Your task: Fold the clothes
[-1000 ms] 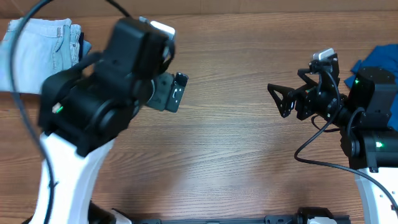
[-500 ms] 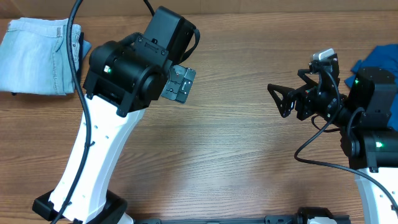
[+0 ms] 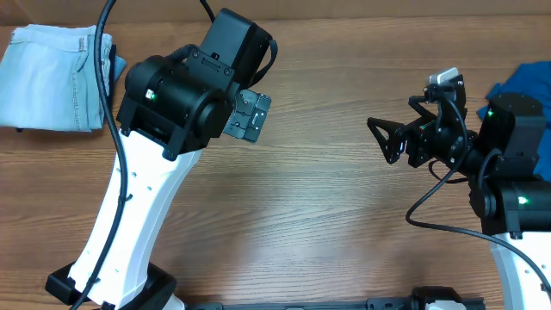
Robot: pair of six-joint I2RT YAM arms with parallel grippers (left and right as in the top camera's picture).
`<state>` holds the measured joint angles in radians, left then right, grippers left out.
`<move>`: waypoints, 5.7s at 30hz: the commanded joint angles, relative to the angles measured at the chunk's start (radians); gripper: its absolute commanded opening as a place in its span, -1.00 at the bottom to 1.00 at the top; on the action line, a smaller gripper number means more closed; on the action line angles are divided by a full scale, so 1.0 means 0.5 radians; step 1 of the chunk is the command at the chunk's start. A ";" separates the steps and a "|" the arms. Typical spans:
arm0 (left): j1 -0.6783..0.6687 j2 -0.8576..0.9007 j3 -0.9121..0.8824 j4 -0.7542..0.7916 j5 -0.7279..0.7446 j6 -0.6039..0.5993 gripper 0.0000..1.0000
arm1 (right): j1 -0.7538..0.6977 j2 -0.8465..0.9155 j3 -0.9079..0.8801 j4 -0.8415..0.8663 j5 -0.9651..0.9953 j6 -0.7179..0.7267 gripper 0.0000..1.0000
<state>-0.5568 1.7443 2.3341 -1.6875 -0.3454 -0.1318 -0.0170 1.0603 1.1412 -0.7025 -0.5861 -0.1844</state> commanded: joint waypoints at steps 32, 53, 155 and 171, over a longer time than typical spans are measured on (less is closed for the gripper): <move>-0.013 0.009 -0.006 -0.004 -0.040 -0.037 1.00 | 0.008 -1.949 -1.588 0.092 0.774 0.481 1.00; -0.013 0.009 -0.006 -0.004 -0.040 -0.037 1.00 | 0.008 -2.115 -1.975 0.259 0.775 0.475 1.00; 1.115 -3.482 -4.358 2.399 1.008 0.613 1.00 | 0.008 -2.115 -1.975 0.259 0.775 0.475 1.00; 1.115 -3.481 -4.402 2.443 1.006 0.616 1.00 | 0.008 -2.115 -1.975 0.259 0.774 0.475 1.00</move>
<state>-0.0048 0.0174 0.1432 -0.4702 0.1539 0.1646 -0.0174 0.0147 0.1635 -0.5755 -0.2028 0.0525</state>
